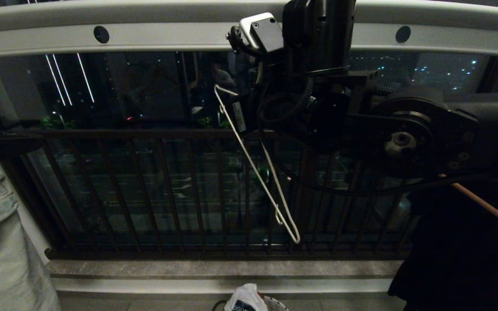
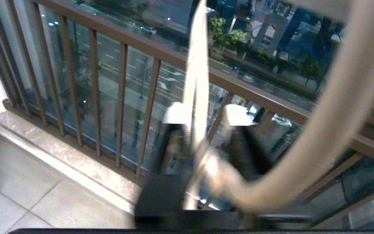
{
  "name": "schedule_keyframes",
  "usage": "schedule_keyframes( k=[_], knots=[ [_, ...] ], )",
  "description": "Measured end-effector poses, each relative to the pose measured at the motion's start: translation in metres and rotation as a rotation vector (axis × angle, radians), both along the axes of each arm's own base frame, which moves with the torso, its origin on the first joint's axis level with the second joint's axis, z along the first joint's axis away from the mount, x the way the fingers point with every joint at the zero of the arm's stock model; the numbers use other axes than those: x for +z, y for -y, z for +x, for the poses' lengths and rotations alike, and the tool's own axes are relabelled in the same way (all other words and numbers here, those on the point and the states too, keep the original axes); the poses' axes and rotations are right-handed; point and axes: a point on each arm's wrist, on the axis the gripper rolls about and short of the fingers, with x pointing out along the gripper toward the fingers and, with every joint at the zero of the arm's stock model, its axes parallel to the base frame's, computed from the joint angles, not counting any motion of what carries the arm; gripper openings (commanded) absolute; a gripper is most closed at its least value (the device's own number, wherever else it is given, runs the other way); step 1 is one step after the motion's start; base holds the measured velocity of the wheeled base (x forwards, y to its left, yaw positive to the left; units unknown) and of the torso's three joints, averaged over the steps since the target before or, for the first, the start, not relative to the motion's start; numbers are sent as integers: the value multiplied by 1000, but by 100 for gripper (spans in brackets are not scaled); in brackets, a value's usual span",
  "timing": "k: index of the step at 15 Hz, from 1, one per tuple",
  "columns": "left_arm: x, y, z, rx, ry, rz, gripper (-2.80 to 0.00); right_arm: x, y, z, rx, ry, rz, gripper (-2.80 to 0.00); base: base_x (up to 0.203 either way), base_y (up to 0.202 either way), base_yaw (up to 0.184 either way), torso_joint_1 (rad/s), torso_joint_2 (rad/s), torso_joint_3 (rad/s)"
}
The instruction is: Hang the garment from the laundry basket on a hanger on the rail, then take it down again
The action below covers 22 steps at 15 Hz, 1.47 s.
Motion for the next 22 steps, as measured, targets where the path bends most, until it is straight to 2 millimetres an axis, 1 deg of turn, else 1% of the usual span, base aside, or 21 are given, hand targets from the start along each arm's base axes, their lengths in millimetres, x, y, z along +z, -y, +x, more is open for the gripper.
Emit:
schedule_keyframes(
  k=[4,6,10,13,15,16,17,20,22],
  knots=[
    [0,0,0,0,-1,1,-280,9,7,-9,6,12,8,0,0,0,0,0,0,0],
    [0,0,0,0,-2,2,-280,14,12,-19,17,13,10,0,0,0,0,0,0,0],
    [-1,1,2,0,-5,3,-280,19,20,-51,54,7,3,0,0,0,0,0,0,0],
    [-1,1,1,0,-5,3,-280,24,27,-77,24,9,4,0,0,0,0,0,0,0],
    [-1,1,2,0,-6,6,-280,22,36,-89,34,1,-9,0,0,0,0,0,0,0],
    [-2,1,2,0,-8,7,-280,18,40,-93,35,-10,-24,-280,0,0,0,0,0,0],
    [-3,2,3,-1,-12,12,-280,15,45,-97,35,-17,-37,-280,0,0,0,0,0,0],
    [-13,4,6,-14,-24,89,-280,15,66,-112,42,-8,-67,-280,0,0,0,0,0,0],
    [-19,4,6,-36,-31,104,-280,25,84,-122,34,22,-59,-280,0,0,0,0,0,0]
  ],
)
